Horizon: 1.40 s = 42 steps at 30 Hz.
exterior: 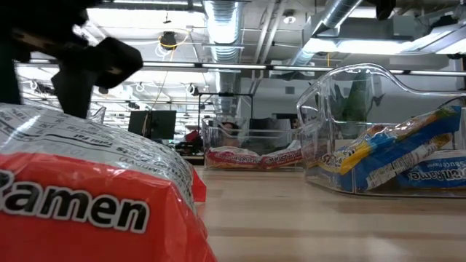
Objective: Sort Maruchan noodles
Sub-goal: Put the left orange bag into the bottom left transparent bin
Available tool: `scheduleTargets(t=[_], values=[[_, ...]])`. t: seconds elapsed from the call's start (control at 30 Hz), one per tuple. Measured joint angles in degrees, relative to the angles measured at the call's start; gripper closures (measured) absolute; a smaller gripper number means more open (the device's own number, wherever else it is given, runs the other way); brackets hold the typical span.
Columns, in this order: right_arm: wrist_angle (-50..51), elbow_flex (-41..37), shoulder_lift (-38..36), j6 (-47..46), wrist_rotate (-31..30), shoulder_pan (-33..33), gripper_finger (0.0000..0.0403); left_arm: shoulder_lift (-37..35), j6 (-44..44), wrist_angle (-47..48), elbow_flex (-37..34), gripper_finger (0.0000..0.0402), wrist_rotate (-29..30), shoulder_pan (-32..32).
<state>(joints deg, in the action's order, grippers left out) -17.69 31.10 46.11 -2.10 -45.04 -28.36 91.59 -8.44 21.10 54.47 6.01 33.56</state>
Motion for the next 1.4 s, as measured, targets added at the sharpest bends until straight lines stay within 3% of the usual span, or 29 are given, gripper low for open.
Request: scheduleTargets(t=[0.23,0.5,1.2,1.4], values=[[0.77,-0.01,0.01,-0.01,0.00,0.00,0.0251,-0.02,2.38,-0.18,2.94,0.0217,-9.39,-0.67],[1.05,-0.01,0.02,-0.01,0.00,-0.08,0.0251,0.44,5.08,-0.11,2.33,0.0217,-5.33,-0.81],[3.25,0.01,0.02,-2.40,0.00,-0.13,0.0251,6.33,11.44,-2.82,2.83,0.0217,-6.24,0.24],[3.85,0.01,0.07,-2.59,0.00,-0.15,0.0251,5.95,13.40,-2.70,2.76,0.0253,-4.38,-0.20]])
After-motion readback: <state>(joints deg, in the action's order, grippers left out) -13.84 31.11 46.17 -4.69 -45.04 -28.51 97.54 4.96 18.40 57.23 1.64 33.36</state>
